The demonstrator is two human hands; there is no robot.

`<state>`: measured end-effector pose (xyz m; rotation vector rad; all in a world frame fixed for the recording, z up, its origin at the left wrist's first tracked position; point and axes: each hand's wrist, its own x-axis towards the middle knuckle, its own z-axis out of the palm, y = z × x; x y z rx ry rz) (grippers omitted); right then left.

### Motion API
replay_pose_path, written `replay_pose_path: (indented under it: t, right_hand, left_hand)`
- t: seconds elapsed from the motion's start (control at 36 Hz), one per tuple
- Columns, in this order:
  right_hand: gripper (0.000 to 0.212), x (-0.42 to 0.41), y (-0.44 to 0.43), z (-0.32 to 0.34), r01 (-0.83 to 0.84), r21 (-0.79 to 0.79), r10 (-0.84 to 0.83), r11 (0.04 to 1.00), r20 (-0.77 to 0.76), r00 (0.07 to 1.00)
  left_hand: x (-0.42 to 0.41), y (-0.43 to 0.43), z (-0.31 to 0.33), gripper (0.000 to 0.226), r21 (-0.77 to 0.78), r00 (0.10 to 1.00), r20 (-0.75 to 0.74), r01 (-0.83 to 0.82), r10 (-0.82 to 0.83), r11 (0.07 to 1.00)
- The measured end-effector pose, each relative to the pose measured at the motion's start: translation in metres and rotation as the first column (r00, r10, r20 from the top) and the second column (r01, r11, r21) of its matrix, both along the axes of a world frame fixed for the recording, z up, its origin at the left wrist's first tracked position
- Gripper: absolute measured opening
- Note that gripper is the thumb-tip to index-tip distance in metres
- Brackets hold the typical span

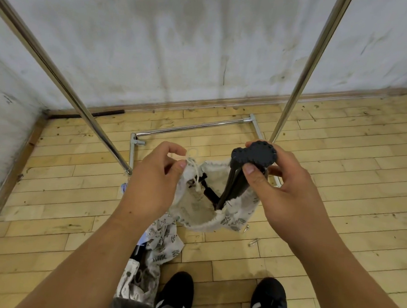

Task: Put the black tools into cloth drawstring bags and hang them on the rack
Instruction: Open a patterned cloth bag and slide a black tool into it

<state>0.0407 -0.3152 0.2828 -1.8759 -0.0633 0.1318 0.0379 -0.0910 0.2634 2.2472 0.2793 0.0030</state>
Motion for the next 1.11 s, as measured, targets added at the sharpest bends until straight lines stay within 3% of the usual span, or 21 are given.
replay_pose_path:
  t: [0.11, 0.22, 0.28, 0.42, 0.5, 0.72, 0.83, 0.92, 1.0, 1.11]
  right_hand:
    - [0.028, -0.001, 0.0, 0.002, 0.024, 0.014, -0.024, 1.0, -0.001, 1.0]
    - [0.027, -0.002, 0.001, 0.005, 0.026, 0.025, -0.026, 0.999, -0.009, 1.0]
    - [0.027, -0.002, 0.002, 0.006, 0.026, 0.024, -0.025, 0.999, -0.007, 1.0]
    - [0.022, -0.001, 0.001, 0.005, 0.044, 0.012, -0.044, 0.999, -0.001, 0.999]
    - [0.022, 0.0, 0.0, 0.004, 0.056, -0.004, -0.056, 0.998, -0.006, 0.998]
    - [0.022, 0.0, 0.0, 0.001, 0.072, -0.065, -0.073, 0.995, -0.001, 0.997]
    - [0.022, 0.001, -0.001, -0.001, 0.077, -0.108, -0.077, 0.991, 0.005, 0.997]
    - [0.023, 0.001, -0.002, -0.003, 0.08, -0.122, -0.079, 0.989, 0.017, 0.997]
    - [0.024, 0.002, -0.003, -0.004, 0.091, -0.114, -0.089, 0.989, 0.024, 0.996]
    - [0.023, 0.003, -0.002, -0.005, 0.096, -0.105, -0.094, 0.99, 0.02, 0.995]
  left_hand:
    - [0.002, -0.001, 0.004, 0.041, -0.085, 0.996, -0.086, 0.02, -0.028, 0.996]
    - [0.0, -0.003, 0.009, 0.051, -0.096, 0.988, -0.128, 0.07, -0.082, 0.993]
    - [-0.001, -0.005, 0.012, 0.048, -0.094, 0.987, -0.122, 0.091, -0.102, 0.991]
    - [-0.004, -0.008, 0.012, 0.006, -0.199, 0.993, -0.038, 0.103, -0.113, 0.975]
    - [-0.005, -0.009, 0.011, 0.021, -0.227, 0.997, 0.014, 0.073, -0.072, 0.971]
    - [-0.004, -0.006, 0.01, 0.029, -0.196, 0.995, 0.097, -0.017, 0.037, 0.981]
    - [-0.003, -0.008, 0.016, 0.023, -0.198, 0.994, 0.084, -0.047, 0.064, 0.979]
    - [-0.006, -0.014, 0.021, 0.027, -0.208, 0.998, 0.06, 0.017, -0.004, 0.978]
    - [-0.01, -0.022, 0.024, 0.027, -0.232, 0.981, -0.043, 0.177, -0.191, 0.956]
    - [-0.014, -0.034, 0.018, 0.015, -0.113, 0.907, -0.217, 0.345, -0.362, 0.932]
